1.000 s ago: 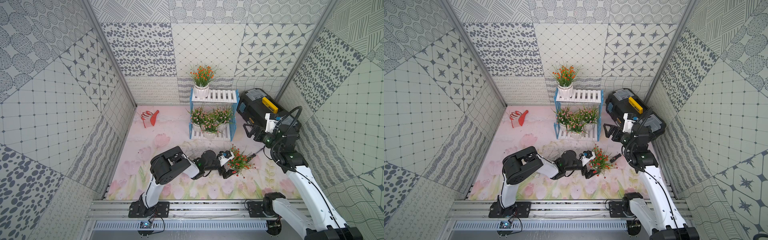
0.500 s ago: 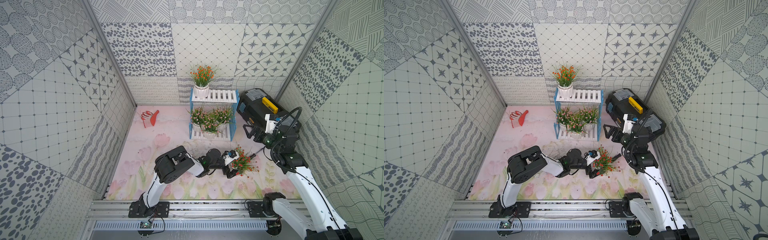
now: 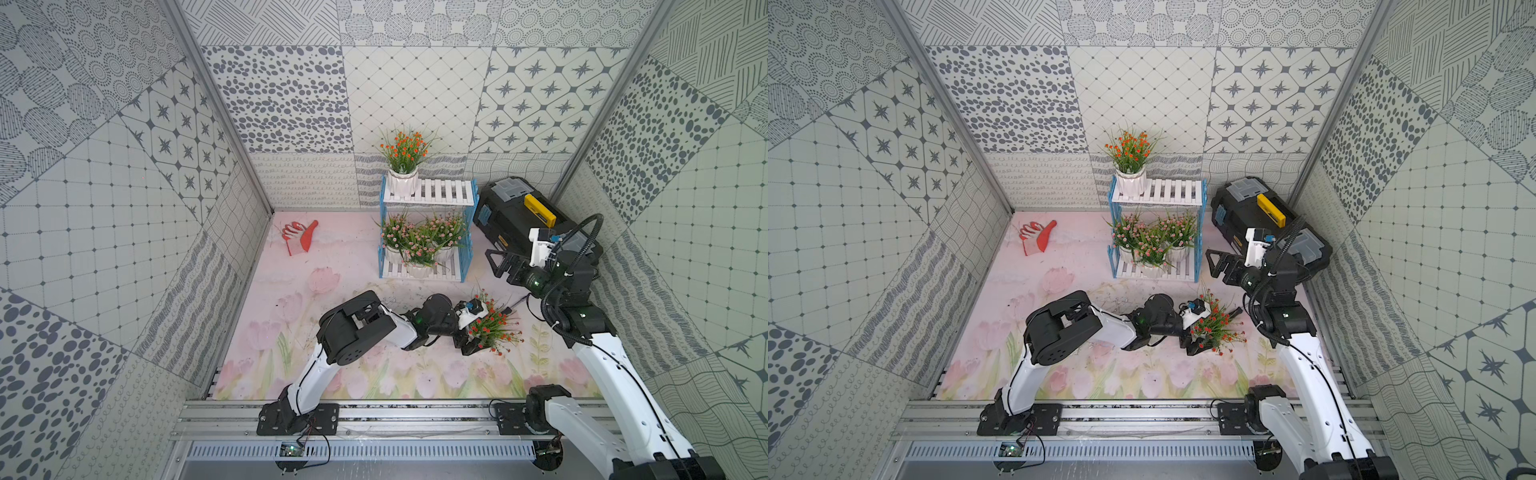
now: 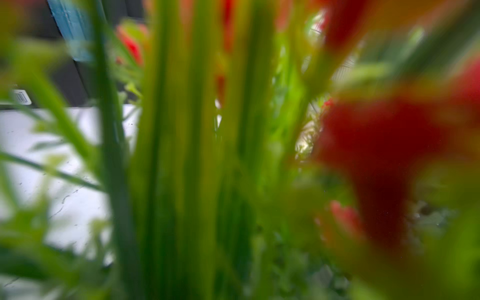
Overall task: Place the baby's breath potted plants on the rack by color
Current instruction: Pick up the baby's breath potted plant from the center of the board.
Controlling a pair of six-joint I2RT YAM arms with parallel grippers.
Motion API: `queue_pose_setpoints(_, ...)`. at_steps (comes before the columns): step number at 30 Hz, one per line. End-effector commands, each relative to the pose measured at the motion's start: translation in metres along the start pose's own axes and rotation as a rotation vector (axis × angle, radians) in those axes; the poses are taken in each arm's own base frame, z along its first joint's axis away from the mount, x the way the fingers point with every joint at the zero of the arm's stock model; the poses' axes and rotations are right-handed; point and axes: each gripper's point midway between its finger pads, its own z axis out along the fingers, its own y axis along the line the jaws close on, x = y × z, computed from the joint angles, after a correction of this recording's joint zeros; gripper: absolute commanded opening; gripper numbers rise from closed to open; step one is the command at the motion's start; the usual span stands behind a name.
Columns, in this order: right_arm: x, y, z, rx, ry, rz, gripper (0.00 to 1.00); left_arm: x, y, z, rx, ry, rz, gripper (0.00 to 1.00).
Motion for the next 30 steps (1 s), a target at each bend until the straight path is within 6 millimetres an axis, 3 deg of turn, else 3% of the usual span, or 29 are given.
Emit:
queue_pose_setpoints(1,-0.007,0.005,-0.006,-0.012,-0.029,-0.032,0.98,0.007,-0.004,0.008,0.037,0.037,-0.019,0.98)
queue_pose_setpoints(11,-0.003,0.003,-0.005,-0.011,-0.019,-0.030,0.98,0.006,0.002,0.011,0.013,0.047,-0.032,0.89)
queue_pose_setpoints(16,-0.004,0.004,-0.006,-0.012,-0.021,-0.034,0.98,0.004,0.003,0.010,0.000,0.048,-0.037,0.77)
queue_pose_setpoints(22,-0.004,0.003,-0.008,-0.005,-0.028,-0.038,0.98,0.002,0.007,0.003,-0.048,0.048,-0.035,0.72)
queue_pose_setpoints(26,-0.004,0.002,-0.008,0.000,-0.028,-0.037,0.98,0.000,0.017,-0.005,-0.126,0.040,-0.032,0.65)
queue_pose_setpoints(30,-0.003,0.001,-0.008,0.002,-0.030,-0.038,0.98,-0.004,0.034,-0.017,-0.241,0.019,-0.045,0.67)
